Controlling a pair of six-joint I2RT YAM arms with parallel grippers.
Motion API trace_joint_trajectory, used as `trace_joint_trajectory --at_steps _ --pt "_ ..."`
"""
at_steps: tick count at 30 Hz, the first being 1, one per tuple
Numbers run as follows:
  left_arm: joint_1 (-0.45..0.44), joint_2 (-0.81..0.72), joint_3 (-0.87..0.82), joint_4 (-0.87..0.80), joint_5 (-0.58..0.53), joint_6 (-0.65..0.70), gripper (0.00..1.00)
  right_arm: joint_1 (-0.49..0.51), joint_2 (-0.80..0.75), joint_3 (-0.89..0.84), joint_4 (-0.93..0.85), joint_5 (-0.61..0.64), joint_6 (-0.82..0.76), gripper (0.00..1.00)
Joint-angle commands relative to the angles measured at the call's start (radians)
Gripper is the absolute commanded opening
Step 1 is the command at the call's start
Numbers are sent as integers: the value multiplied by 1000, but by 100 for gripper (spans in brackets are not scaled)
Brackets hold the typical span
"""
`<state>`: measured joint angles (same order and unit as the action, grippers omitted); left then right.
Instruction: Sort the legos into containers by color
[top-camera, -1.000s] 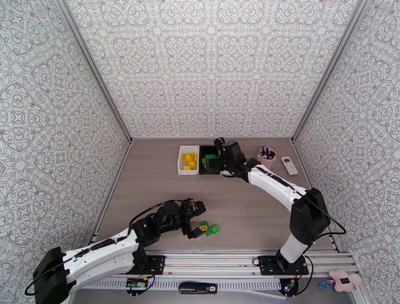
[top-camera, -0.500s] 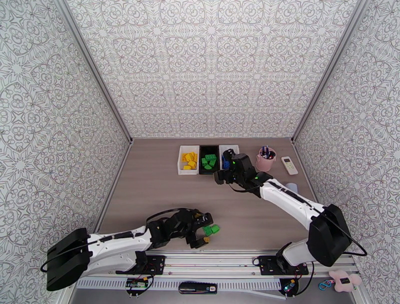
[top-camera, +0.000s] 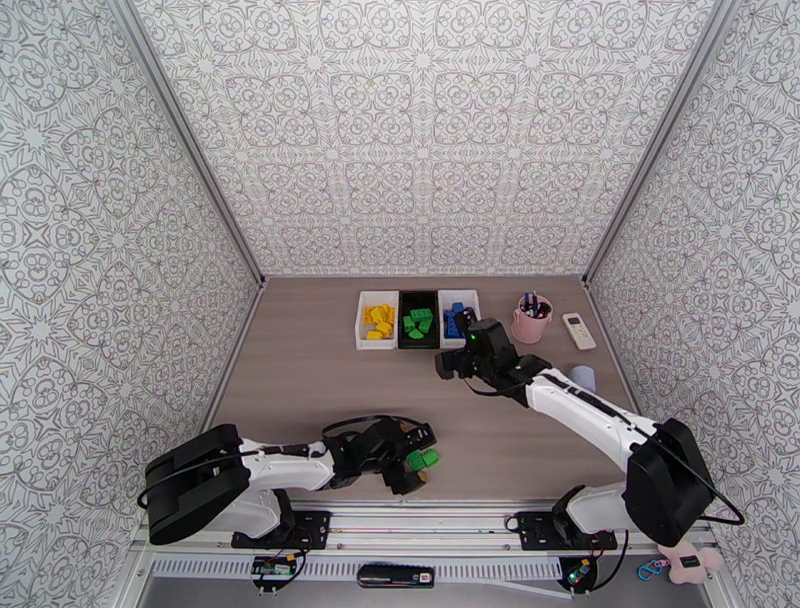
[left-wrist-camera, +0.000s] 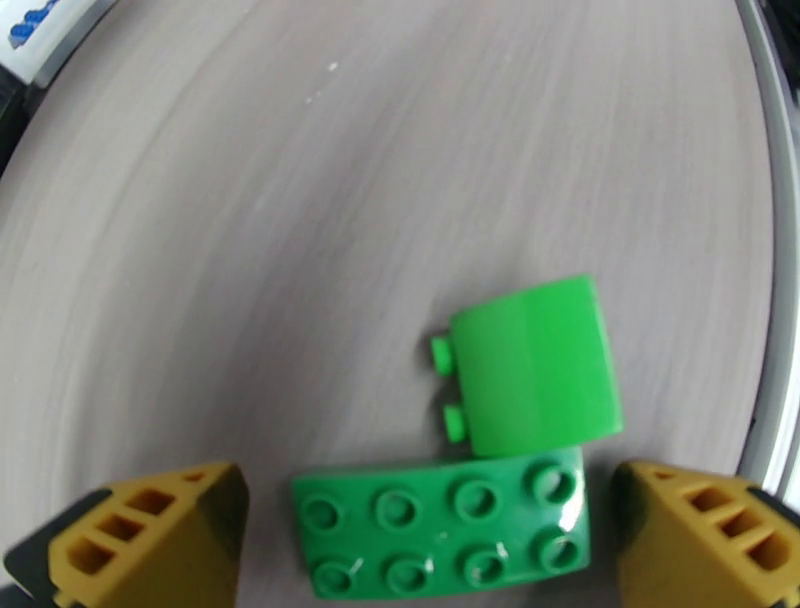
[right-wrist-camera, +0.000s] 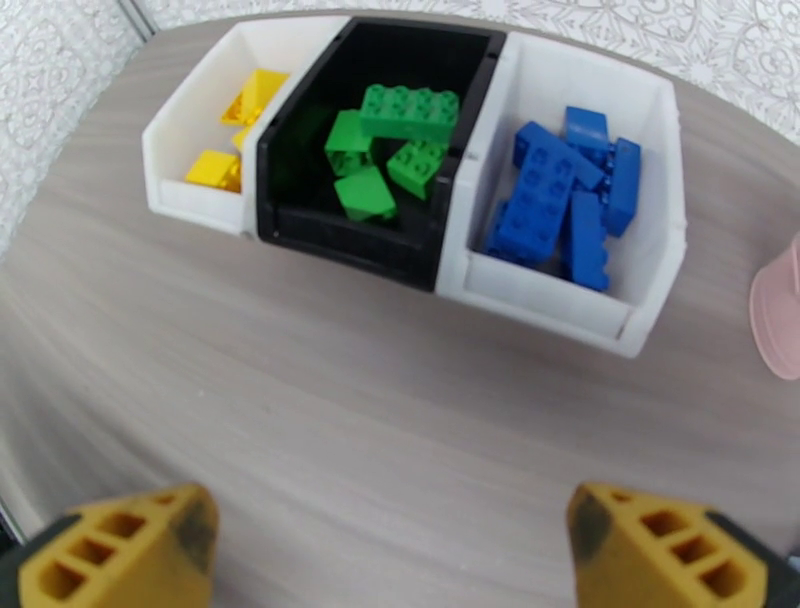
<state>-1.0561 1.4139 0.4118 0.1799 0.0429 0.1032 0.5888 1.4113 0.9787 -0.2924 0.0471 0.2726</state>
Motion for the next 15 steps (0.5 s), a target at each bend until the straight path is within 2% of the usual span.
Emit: trace_joint_trajectory --at_steps 1,7,12,15 --pt "-8 7 14 32 -25 -42 93 -7 -17 -20 6 19 6 96" --pt "-10 7 13 13 -20 -53 84 -7 -11 -22 10 16 14 96" --pt "-12 -13 14 -22 -15 -57 72 -10 -23 -33 8 23 21 96" --pt "-14 -43 -5 -22 -18 -54 62 -13 -28 -42 0 33 30 96"
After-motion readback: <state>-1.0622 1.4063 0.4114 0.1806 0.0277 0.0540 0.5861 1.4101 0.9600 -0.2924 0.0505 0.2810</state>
